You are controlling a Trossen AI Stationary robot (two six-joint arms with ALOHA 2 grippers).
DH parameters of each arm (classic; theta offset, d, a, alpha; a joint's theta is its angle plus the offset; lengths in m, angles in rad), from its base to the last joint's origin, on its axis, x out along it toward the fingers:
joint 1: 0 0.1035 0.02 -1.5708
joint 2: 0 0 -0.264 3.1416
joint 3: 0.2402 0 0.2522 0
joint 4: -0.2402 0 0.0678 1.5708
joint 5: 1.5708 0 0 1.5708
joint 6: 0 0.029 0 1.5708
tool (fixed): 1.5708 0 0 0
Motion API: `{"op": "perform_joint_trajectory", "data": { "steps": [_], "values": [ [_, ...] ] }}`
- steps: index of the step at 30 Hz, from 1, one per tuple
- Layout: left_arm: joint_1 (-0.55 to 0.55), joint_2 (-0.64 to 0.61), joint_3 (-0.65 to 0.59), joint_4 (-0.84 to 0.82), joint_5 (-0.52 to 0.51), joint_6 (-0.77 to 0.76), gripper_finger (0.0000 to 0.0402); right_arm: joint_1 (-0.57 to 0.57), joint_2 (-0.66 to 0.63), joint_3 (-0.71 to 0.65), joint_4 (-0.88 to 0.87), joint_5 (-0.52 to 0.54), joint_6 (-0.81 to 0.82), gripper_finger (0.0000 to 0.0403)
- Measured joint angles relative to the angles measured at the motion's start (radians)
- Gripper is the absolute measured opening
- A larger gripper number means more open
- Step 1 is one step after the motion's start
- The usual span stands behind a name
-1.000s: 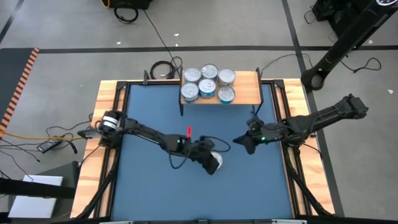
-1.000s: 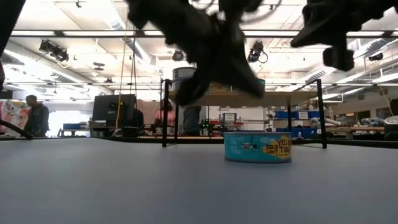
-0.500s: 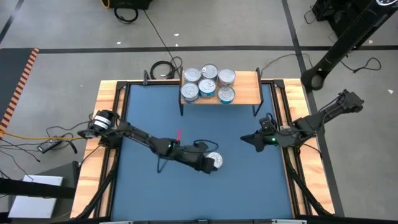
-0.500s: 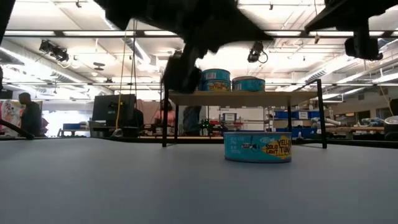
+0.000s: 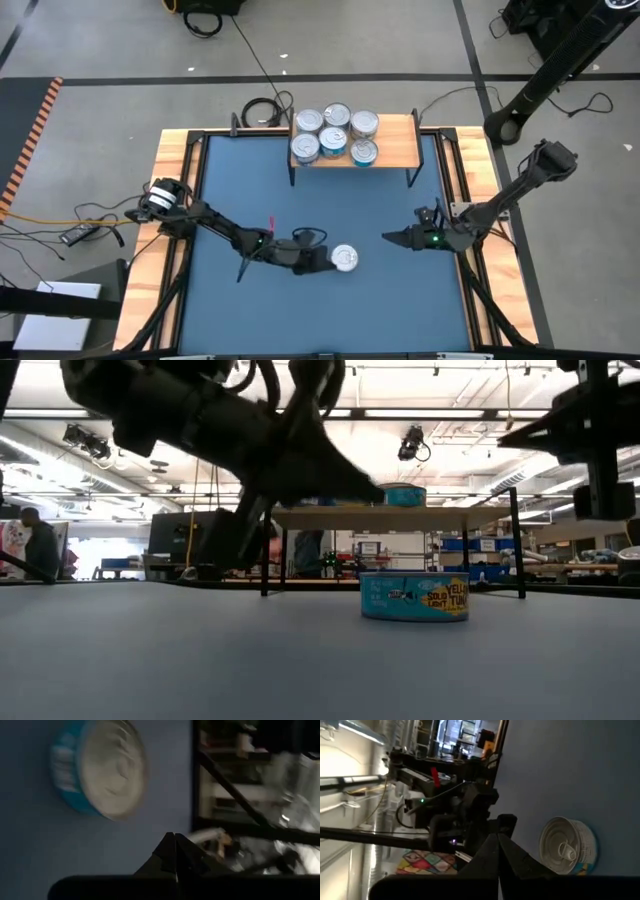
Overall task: Stack canned seafood by type on shelf
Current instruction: Stack the yellow blue tuna can on top of the yellow blue tuna can on the shelf
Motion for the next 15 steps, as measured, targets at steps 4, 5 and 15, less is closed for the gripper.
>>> {"op": "perform_joint_trajectory", "data": {
  "steps": [4, 5, 15],
  "values": [
    [-0.001, 0.0, 0.032, -0.123, -0.008, 0.008, 0.0, 0.003, 0.03, -0.012, 0.026, 0.009, 0.004, 0.0001],
    [0.001, -0.001, 0.037, -0.155, -0.011, 0.008, 0.0, 0.003, 0.038, -0.012, 0.034, 0.009, 0.006, 0.0001],
    [0.066, 0.003, 0.041, -0.21, -0.015, 0.038, 0.0, 0.002, 0.085, -0.012, 0.036, 0.019, 0.032, 0.0]
  ]
}}
